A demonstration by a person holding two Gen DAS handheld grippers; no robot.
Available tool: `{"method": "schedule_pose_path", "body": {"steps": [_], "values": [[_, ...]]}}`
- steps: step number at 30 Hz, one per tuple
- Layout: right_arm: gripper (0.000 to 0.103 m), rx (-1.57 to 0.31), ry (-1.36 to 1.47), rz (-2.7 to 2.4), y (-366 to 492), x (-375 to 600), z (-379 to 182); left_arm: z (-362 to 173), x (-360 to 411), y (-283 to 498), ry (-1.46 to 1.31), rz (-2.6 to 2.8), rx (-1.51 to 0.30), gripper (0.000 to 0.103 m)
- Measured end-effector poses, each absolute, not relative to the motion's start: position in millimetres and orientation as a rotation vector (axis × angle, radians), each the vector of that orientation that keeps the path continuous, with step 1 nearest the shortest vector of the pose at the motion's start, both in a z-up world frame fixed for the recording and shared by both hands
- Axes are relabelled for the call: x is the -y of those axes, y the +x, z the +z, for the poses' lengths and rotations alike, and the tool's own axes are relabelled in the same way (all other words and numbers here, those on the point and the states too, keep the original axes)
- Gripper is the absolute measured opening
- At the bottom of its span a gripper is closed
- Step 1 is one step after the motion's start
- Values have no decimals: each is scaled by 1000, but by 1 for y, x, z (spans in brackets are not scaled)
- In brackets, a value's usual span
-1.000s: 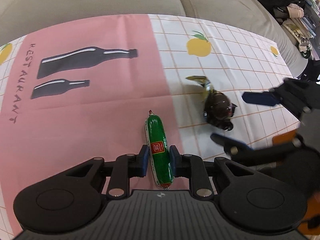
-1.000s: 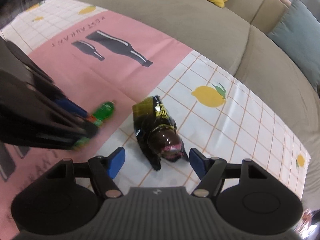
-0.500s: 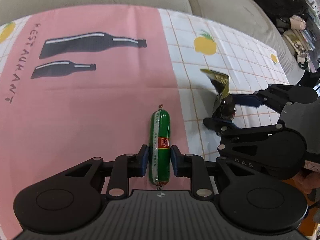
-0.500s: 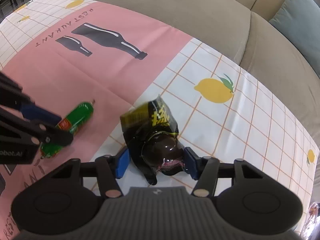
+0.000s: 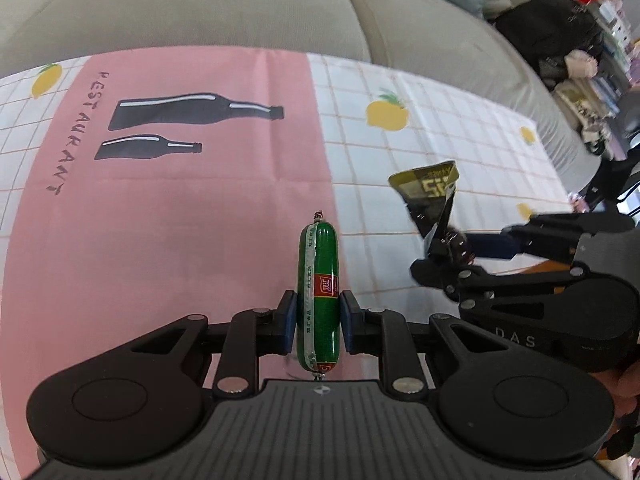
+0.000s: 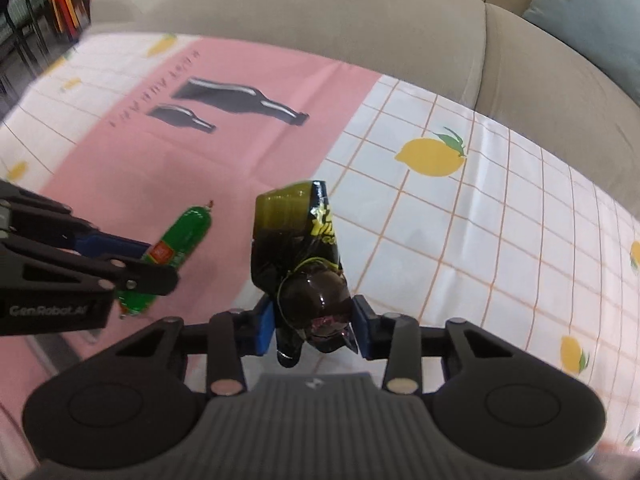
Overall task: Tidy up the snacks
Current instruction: 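Carry the sausage and candy bag over the box and lower them in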
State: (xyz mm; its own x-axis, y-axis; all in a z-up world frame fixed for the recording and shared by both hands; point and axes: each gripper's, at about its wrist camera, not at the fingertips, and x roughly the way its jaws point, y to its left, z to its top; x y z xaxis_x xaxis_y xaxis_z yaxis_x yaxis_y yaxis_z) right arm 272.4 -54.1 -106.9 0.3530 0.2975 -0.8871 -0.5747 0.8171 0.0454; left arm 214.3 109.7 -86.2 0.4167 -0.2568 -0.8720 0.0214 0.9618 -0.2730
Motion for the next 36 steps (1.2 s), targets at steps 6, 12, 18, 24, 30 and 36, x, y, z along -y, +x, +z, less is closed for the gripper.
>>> {"method": "schedule_pose_path", "body": {"steps": [6, 12, 18, 24, 30, 36], "values": [[38, -1025, -193, 614, 236, 70, -71, -52, -105, 185, -278, -200, -1080, 24], [38, -955, -144, 636, 193, 95, -26, -11, -90, 158, -290, -251, -1026, 24], [38, -901, -77, 612, 147, 142, 13, 32, -53, 137, -255, -350, -986, 24], [38, -844, -23, 521, 115, 209, 47, 60, 4, 127, -200, -467, -958, 24], [38, -863, -7, 376, 100, 277, 63, 63, 69, 130, -99, -561, -959, 24], [38, -943, -34, 258, 95, 327, 49, 45, 131, 138, 29, -636, -1005, 24]]}}
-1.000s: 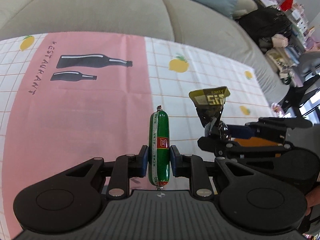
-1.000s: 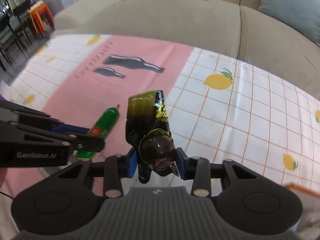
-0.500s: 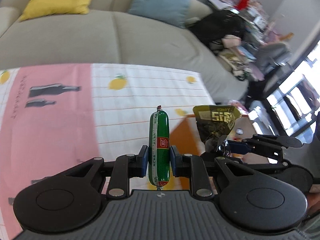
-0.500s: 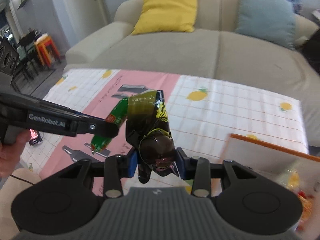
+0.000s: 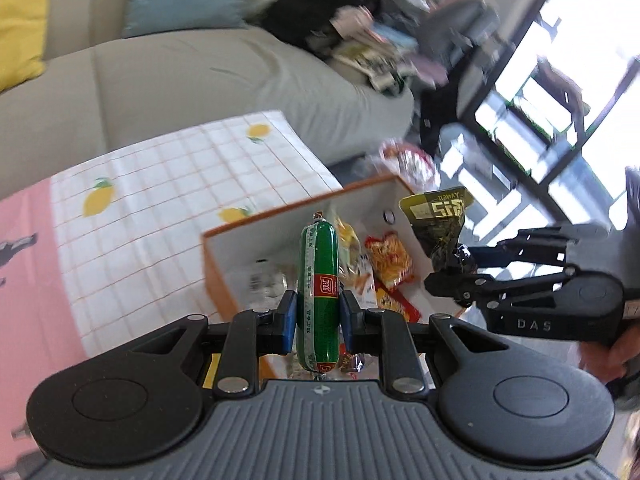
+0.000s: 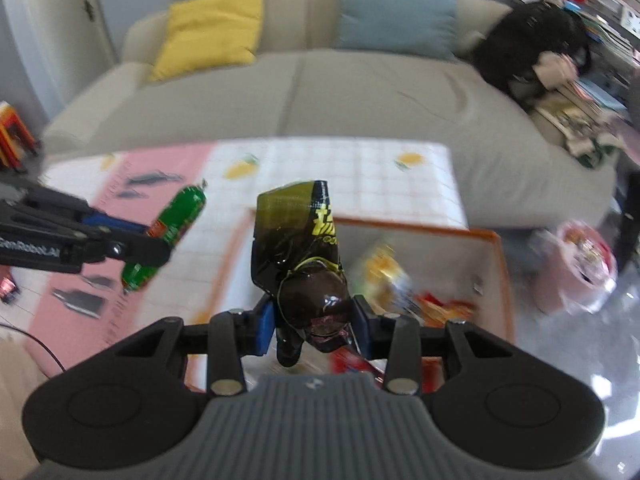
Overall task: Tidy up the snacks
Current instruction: 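Carry the sausage and candy bag over the box and lower them in, then open both tools to release the items into the box and withdraw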
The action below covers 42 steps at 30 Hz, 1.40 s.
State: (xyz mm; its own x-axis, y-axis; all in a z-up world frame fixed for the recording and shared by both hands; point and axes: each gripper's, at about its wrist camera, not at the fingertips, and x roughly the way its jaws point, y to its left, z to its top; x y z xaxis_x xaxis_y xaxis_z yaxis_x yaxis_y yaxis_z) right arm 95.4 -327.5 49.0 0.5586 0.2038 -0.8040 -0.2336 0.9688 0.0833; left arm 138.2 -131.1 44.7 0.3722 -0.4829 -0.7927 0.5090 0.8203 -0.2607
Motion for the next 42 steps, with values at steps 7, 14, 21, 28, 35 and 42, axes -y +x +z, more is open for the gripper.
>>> {"method": "schedule_pose_path", "body": {"steps": [7, 14, 21, 28, 35, 42], "values": [[38, -1129, -132, 159, 115, 358, 4, -1, 194, 152, 292, -642, -1139, 25], [38, -1274, -204, 113, 133, 368, -42, -43, 221, 160, 491, -623, -1285, 25], [39, -1328, -249, 116, 149, 368, -68, -73, 230, 165, 614, -586, -1359, 25], [42, -1373, -208, 99, 153, 376, -86, -90, 241, 170, 712, -553, -1356, 25], [45, -1385, -198, 104, 153, 376, -92, -104, 240, 173, 708, -545, -1363, 25], [51, -1391, -186, 94, 153, 377, -95, -102, 240, 172, 711, -559, -1345, 31]]}}
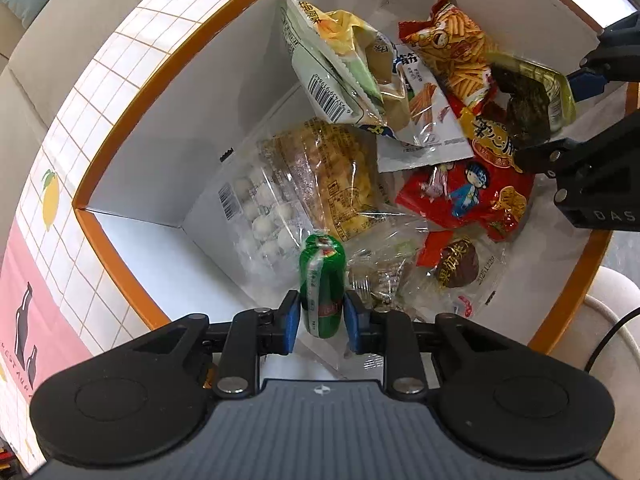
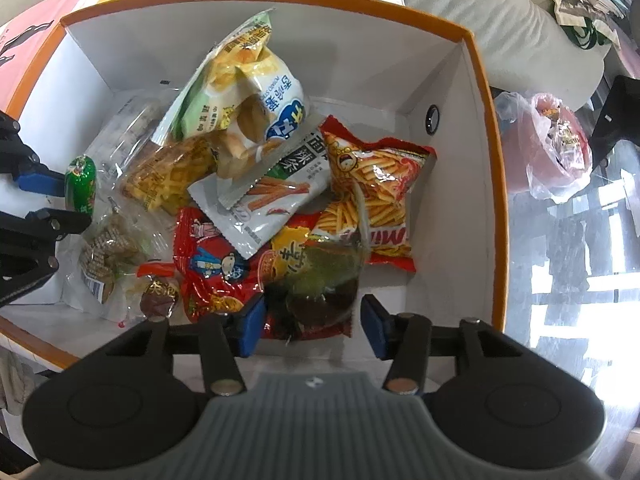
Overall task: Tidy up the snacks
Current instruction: 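Open both tools to release the items into the box and withdraw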
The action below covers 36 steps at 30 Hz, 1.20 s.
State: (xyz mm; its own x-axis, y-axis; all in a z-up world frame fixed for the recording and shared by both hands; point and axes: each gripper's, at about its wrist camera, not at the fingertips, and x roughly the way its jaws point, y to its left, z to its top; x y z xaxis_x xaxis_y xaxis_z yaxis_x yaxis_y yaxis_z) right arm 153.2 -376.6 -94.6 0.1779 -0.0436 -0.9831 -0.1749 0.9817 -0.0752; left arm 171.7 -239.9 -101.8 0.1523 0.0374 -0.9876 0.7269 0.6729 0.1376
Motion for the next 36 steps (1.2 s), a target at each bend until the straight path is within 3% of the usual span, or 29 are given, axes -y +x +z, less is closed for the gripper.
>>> {"method": "schedule_pose_path", "body": {"steps": [2, 4, 6, 19, 29, 36], "values": [[56, -1386, -188, 92, 152, 376, -93, -98, 240, 171, 704, -571, -1334, 36], [64, -1379, -189, 90, 152, 375, -90, -91, 240, 169, 685, -589, -1324, 55], [70, -1375, -187, 89, 151, 374, -85, -83, 238, 167, 685, -586, -1295, 60], [83, -1239, -111, 57, 132, 362, -20, 2, 194, 147, 570, -578, -1138, 61], [90, -887, 30, 119, 80, 320, 77, 94, 114, 89, 340, -471, -791, 61], [93, -618, 89, 128, 14, 275, 112, 117, 64, 23, 250, -297, -556, 65]]}}
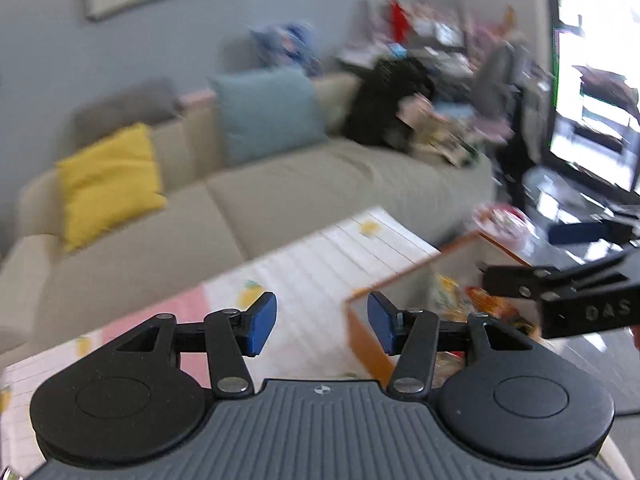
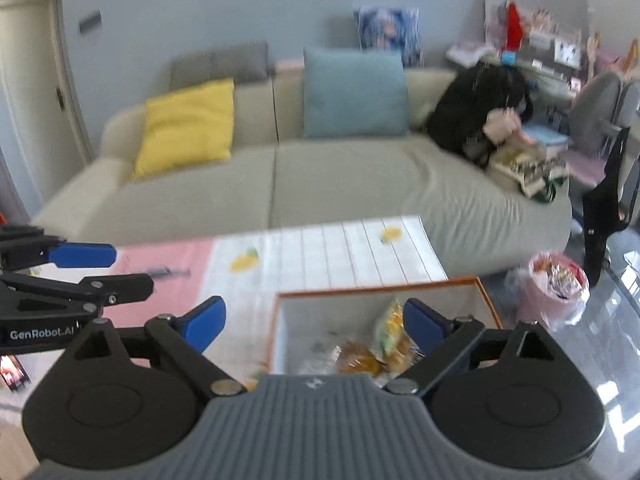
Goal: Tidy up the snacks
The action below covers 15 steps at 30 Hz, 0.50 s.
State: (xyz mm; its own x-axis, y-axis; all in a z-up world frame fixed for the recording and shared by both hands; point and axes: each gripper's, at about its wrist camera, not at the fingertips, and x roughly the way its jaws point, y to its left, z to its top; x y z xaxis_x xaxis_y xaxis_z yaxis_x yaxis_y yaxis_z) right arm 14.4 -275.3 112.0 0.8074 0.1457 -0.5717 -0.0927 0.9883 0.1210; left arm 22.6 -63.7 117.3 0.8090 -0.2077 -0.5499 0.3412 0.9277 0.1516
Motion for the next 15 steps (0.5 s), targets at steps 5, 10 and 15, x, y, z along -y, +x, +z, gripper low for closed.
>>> {"method": "schedule_pose_path", "body": {"steps": [5, 10, 15], "values": [[95, -511, 84, 107, -32, 247, 115, 118, 41, -20, 220, -166, -447, 76], [96, -442, 56, 65, -72, 227, 112, 111, 27, -49, 167, -110, -392, 82], [99, -396, -26, 35, -103, 214, 101, 98, 17, -62, 60, -134, -436, 88]]}}
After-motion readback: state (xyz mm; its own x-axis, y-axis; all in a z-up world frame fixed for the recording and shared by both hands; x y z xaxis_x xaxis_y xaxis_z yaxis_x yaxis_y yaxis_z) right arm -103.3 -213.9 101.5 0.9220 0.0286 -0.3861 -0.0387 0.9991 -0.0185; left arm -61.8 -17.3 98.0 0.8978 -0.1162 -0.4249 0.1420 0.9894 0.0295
